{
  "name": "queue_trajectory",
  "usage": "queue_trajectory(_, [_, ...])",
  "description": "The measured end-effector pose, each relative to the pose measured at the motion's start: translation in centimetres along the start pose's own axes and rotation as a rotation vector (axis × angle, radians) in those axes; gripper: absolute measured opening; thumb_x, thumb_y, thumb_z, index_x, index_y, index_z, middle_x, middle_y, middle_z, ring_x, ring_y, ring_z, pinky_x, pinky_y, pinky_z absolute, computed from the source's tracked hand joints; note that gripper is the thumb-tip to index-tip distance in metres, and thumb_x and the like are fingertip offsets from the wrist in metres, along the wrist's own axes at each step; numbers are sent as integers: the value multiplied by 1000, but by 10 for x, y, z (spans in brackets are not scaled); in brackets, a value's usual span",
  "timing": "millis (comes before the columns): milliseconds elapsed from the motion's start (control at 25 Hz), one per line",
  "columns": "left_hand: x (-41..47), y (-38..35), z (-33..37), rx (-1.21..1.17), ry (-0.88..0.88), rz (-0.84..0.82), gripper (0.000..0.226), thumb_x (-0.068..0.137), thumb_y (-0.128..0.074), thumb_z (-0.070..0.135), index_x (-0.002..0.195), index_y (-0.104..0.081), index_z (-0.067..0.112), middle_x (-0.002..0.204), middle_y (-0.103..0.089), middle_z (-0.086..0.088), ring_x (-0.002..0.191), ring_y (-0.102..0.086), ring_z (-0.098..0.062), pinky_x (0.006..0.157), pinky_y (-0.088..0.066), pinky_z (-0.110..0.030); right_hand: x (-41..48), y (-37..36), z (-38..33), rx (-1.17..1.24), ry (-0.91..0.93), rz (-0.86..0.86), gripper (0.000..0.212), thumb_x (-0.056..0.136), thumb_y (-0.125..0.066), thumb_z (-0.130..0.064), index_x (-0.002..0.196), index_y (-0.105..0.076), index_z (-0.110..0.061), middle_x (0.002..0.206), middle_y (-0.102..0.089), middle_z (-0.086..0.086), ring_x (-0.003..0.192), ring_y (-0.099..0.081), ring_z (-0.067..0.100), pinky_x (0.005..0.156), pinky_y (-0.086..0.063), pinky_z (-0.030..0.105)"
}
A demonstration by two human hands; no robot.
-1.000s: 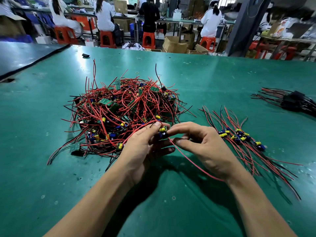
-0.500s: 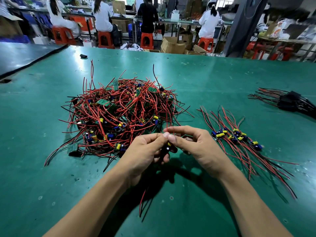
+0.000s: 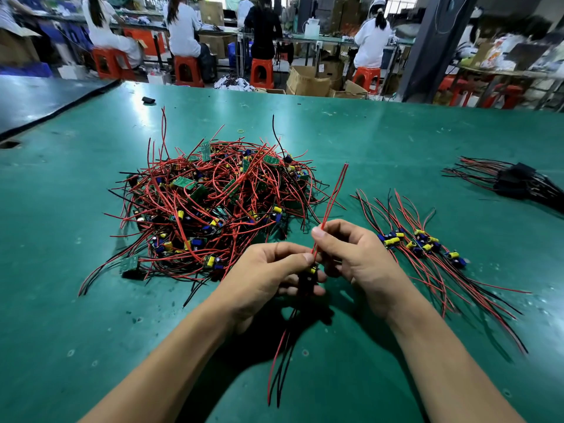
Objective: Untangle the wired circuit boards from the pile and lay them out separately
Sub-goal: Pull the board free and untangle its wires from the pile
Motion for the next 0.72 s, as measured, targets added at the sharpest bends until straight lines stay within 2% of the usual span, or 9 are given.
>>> queue_trajectory(120, [0, 0, -2, 27, -10, 35, 9, 92, -62, 7, 94, -67, 0, 82, -75, -16, 69, -73, -26, 61, -54, -25, -2, -2, 1, -78, -27, -41, 17, 72, -78, -39, 77, -73, -24, 71, -64, -1, 60, -54, 11, 57, -42, 27])
queue_trajectory(200, [1, 1, -3, 20, -26, 55, 14, 92, -63, 5, 99, -66, -6, 79, -75, -13, 65, -73, -26, 55, -56, -23, -5, -3, 1, -153, -49, -80, 22, 79, -74, -38, 88, -77, -18, 78, -70, 0, 66, -61, 9, 56, -49, 22])
queue_trajectory(280, [1, 3, -4, 27, -20, 50, 14, 92, -61, 4, 99, -70, -6, 81, -74, -17, 65, -73, -26, 54, -56, -25, -5, -7, 3, -142, -78, -110, 23, 88, -71, -32, 96, -78, -12, 86, -74, 4, 70, -67, 11, 56, -54, 24])
queue_trajectory(360, [1, 6, -3, 78, 8, 39, 16, 94, -59, 5, 99, -71, -4, 83, -74, -21, 68, -73, -27, 60, -54, -29, -3, -7, 4, -228, -25, -76, 18, 92, -70, -27, 95, -78, -11, 89, -72, 5, 73, -67, 9, 63, -54, 24])
queue_trajectory(440, [2, 8, -2, 101, 30, 30, 17, 94, -58, 6, 101, -70, -5, 78, -73, -18, 64, -72, -25, 56, -54, -25, -1, -6, 3, -366, 60, -41, 15, 92, -70, -25, 89, -78, -13, 85, -69, 0, 76, -65, 4, 71, -50, 19])
queue_trajectory(560, [2, 6, -2, 81, 32, 34, 16, 93, -59, 3, 101, -70, -6, 81, -73, -20, 67, -73, -28, 60, -59, -28, -3, -8, 8, -190, -39, -54, 23, 90, -71, -32, 88, -77, -10, 76, -69, 5, 62, -62, 12, 54, -53, 25])
queue_trajectory(640, [4, 5, -2, 65, 8, 46, 16, 93, -60, 2, 99, -70, -9, 82, -73, -21, 69, -73, -29, 63, -60, -31, -3, -10, 9, -78, -117, -47, 27, 89, -71, -36, 89, -77, -10, 75, -68, 11, 57, -59, 19, 52, -51, 27])
queue_trajectory(720, [5, 5, -3, 49, -4, 62, 14, 91, -61, 1, 94, -71, -9, 81, -73, -21, 69, -72, -30, 65, -61, -34, -2, -11, 9, 29, -153, -20, 27, 91, -69, -34, 87, -77, -9, 66, -62, 9, 49, -55, 17, 47, -48, 24])
Point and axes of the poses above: each hand's wrist, its own x-axis towards the middle knuckle, its own y-axis out of the back of the hand, z = x × y, the point moved 2 cm from there along x, towards the middle knuckle
